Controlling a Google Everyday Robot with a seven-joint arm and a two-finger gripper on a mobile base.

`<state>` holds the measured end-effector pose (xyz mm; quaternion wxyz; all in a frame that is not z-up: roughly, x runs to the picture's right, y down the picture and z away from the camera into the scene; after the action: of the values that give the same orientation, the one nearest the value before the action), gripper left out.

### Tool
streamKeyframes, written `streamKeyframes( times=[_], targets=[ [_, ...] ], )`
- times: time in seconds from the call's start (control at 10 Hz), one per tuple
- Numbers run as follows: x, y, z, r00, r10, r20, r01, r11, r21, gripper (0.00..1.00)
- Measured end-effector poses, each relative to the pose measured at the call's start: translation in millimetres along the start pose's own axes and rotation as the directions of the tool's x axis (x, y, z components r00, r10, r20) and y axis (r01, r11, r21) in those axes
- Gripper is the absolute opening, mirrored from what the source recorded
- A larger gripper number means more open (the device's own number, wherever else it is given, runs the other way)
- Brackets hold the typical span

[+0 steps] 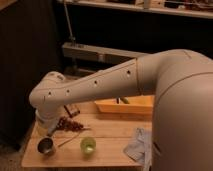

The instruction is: Stack cups on top of each other

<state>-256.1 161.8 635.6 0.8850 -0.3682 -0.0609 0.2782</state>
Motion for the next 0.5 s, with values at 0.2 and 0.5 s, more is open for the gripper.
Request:
streamKeyframes(
  times=[0.2, 0.5],
  targets=[
    [3, -18, 24, 0.999, 0.001, -0.032, -0.002, 1.0, -0.024, 0.54],
    [-5, -32, 42, 0.999, -0.015, -0.05, 0.012, 0.998, -0.065, 0.54]
  ],
)
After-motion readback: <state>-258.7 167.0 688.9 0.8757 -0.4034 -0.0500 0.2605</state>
